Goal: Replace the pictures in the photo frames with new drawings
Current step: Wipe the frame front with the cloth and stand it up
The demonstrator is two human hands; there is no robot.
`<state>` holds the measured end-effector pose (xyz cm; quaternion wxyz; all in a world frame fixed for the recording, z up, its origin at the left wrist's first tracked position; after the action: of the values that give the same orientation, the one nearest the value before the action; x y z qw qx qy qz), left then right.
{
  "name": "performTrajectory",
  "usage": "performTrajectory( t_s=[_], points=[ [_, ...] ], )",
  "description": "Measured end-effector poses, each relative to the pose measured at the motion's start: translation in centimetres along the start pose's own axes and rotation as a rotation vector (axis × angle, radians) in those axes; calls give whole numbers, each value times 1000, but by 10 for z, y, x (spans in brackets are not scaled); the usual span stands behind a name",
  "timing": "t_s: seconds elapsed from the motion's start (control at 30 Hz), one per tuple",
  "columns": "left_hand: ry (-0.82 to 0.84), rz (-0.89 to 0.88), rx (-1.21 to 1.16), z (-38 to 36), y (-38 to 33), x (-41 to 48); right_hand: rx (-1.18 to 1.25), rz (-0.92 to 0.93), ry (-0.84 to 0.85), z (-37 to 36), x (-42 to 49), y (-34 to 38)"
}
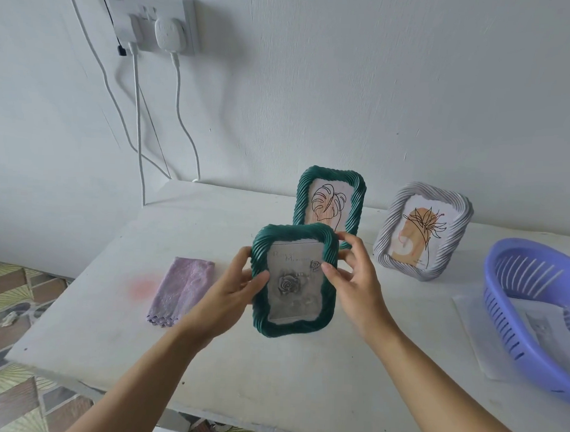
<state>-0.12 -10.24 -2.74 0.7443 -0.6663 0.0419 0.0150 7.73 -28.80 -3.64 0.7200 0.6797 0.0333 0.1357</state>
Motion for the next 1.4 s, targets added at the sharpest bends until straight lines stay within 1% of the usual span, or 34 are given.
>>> performTrajectory(
  t_s=[0.07, 0.2, 0.27, 0.33, 0.5, 0.6, 0.63, 0.7, 0.77, 0.9, 0.97, 1.07, 1.23, 1.4],
  points=[
    [18, 31, -75, -7, 2, -3, 26, -49, -13, 2, 0, -4],
    [72, 136, -427, -21, 8, -7, 119, -219, 10, -1, -3, -17],
    [61, 167, -513, -19, 10, -8, 195, -283, 38, -6, -5, -19],
    [36, 184, -551, -14, 13, -6, 268, -335, 83, -14, -8, -19],
    [-71, 161, -488, 9, 18, -3, 350, -404, 159, -27, -9, -14],
    [-82, 138, -523, 13, 17, -2, 495, -476, 324, -43, -12, -9],
    [-85, 131, -528, 12, 16, -2, 513, -476, 365, -47, -12, -7],
    [-109, 116, -498, 14, 15, -1, 505, -448, 378, -50, -10, -6],
    [-134, 103, -445, 18, 14, 1, 475, -406, 328, -48, -7, -8],
    [-177, 73, -333, 26, 12, 6, 310, -284, 196, -40, 0, -7],
    [-197, 56, -298, 31, 10, 10, 293, -239, 179, -42, 4, 0],
    [-215, 24, -279, 43, 2, 19, 316, -207, 197, -51, 18, 12],
    [-205, -16, -261, 76, -12, 51, 253, -148, 206, -71, 60, 24],
    [-225, -60, -226, 107, -10, 84, 71, -70, 83, -88, 97, 15]
  ],
)
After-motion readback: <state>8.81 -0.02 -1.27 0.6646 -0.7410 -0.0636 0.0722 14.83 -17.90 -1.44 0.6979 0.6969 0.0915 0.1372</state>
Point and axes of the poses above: each hand's wrist, its own x-axis towards the middle knuckle, its own z-axis out of the back of the hand, y = z × x, the point moved 8 cm from there along x, towards the middle knuckle, and after that the axes turned 1 degree about y, right-handed, at the moved point
